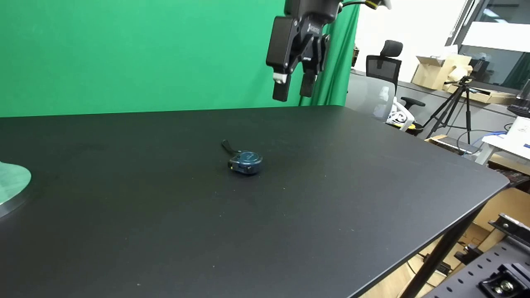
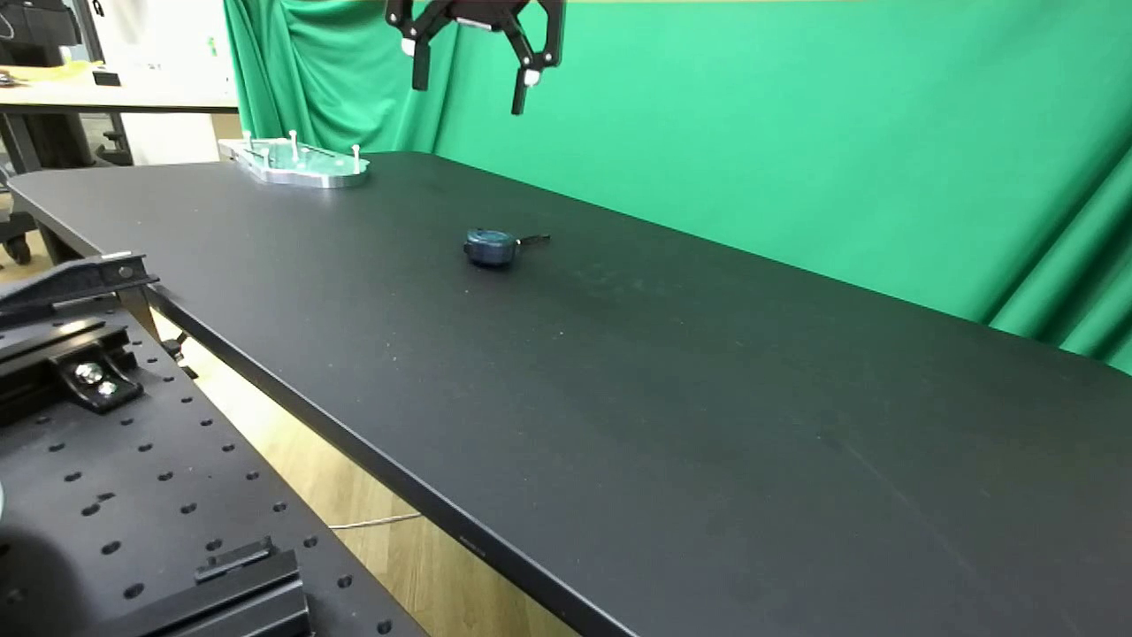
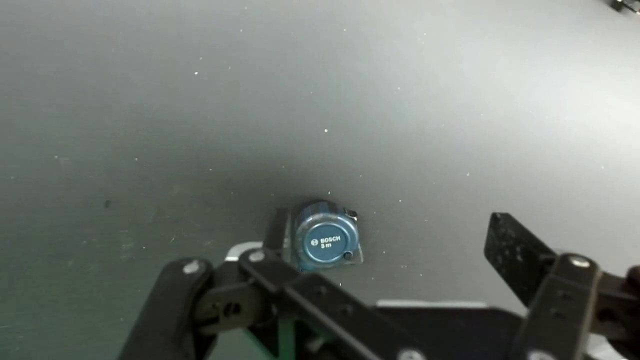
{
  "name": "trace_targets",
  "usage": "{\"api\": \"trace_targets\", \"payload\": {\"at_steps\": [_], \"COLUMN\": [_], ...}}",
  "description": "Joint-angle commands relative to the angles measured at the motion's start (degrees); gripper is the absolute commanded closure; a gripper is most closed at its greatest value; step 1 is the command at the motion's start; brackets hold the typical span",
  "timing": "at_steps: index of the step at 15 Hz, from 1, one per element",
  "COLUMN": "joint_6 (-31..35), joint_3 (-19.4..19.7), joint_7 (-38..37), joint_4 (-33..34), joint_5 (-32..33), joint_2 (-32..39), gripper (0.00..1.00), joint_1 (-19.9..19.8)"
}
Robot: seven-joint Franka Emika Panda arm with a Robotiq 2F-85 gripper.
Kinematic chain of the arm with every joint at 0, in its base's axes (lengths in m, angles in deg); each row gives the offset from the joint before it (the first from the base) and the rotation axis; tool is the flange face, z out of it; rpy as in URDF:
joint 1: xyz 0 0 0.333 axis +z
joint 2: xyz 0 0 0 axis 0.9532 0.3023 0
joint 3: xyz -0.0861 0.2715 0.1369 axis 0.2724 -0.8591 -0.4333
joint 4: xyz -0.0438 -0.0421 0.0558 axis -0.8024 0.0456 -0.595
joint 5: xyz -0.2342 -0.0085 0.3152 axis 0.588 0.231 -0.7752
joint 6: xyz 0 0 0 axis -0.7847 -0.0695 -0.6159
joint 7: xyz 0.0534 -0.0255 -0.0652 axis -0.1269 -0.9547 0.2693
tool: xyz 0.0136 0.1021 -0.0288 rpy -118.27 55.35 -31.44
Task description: Move the measuring tape towards you
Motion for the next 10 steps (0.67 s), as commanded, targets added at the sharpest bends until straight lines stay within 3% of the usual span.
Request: {"api": "trace_targets", "payload": {"at_steps": [1, 2, 6, 10], "joint_6": [0.17, 0.51, 1.07, 5.64], "joint_3": [-1.18, -2.0, -2.45, -3.61], "joint_7": [2.95, 1.92, 2.8, -2.91], "joint_4": [7.25, 3.13, 6.39, 6.55], "joint_5": [1.16, 0.45, 0.7, 11.59], "joint_2": [9.45, 5.25, 10.01, 13.4], "gripper": [0.0, 0.0, 0.0, 0.0], "joint_1": [-1.74, -1.8, -2.85, -2.48]}}
